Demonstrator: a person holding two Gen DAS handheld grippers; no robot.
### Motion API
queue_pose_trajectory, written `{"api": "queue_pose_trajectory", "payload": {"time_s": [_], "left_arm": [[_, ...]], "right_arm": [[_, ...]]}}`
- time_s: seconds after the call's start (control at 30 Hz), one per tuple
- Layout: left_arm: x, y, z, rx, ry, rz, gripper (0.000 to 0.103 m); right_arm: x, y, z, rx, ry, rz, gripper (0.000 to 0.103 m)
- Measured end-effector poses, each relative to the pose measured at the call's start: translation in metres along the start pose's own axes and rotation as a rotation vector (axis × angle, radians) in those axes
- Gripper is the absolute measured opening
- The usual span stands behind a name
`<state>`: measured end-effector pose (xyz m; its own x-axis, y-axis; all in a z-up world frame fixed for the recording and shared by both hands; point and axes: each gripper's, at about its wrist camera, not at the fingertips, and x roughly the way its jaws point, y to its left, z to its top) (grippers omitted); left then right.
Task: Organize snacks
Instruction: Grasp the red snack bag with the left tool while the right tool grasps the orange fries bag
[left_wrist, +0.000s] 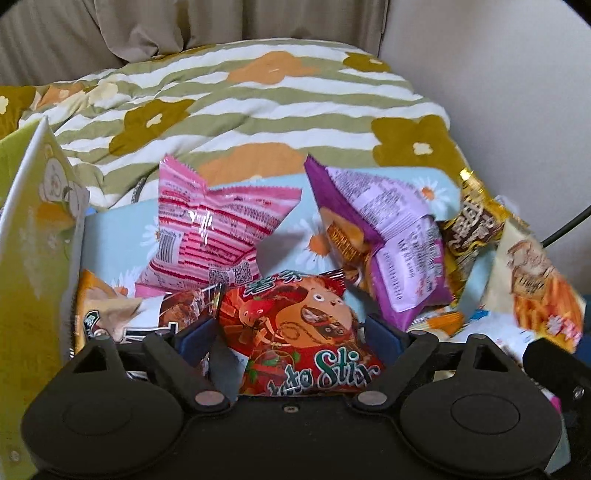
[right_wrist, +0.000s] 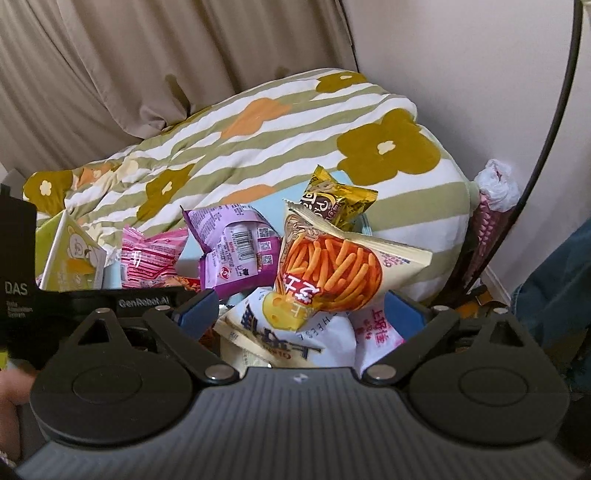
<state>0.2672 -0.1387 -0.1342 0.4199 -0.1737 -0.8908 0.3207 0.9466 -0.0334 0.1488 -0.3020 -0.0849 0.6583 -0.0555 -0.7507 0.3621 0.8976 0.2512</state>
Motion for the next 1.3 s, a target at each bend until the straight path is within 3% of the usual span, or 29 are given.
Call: {"api": "queue_pose_trajectory", "payload": {"time_s": [0.13,0.43,0.63,0.8,1.03,1.07,1.13,1.3], "left_arm": [[0.006,-0.001,-0.004,-0.005,0.012,0.02,0.071],[-0.006,0.002,-0.009,-0.027,-0.018,0.018,0.059],[-0.016,0.005,-0.011,-0.06,-0.043,0.023,0.059],[-0.025,0.008,-0.012,-0.087,-0.068,0.02,0.059],[-0.035,0.01,-0.009,-0.099,-0.099,0.015,0.059],[-0.036,0.009,-0.01,-0.098,-0.103,0.015,0.059],[-0.039,0.009,-0.01,-0.097,-0.111,0.012,0.059],[-0.05,0.007,-0.009,-0.098,-0.138,-0.001,0.059]], "right_arm": [[0.012,-0.001,0.001,-0.008,0.008,0.003,0.103],[0.028,-0.007,0.007,-0.017,0.016,0.015,0.103],[0.04,-0.01,0.016,-0.017,0.031,0.035,0.103],[0.045,-0.023,0.023,0.082,0.067,0.096,0.103],[0.065,-0.035,0.036,0.127,0.09,0.096,0.103],[0.069,-0.035,0.037,0.132,0.1,0.099,0.101],[0.075,-0.037,0.038,0.141,0.118,0.118,0.08],[0.071,-0.037,0.037,0.126,0.111,0.132,0.069]]}}
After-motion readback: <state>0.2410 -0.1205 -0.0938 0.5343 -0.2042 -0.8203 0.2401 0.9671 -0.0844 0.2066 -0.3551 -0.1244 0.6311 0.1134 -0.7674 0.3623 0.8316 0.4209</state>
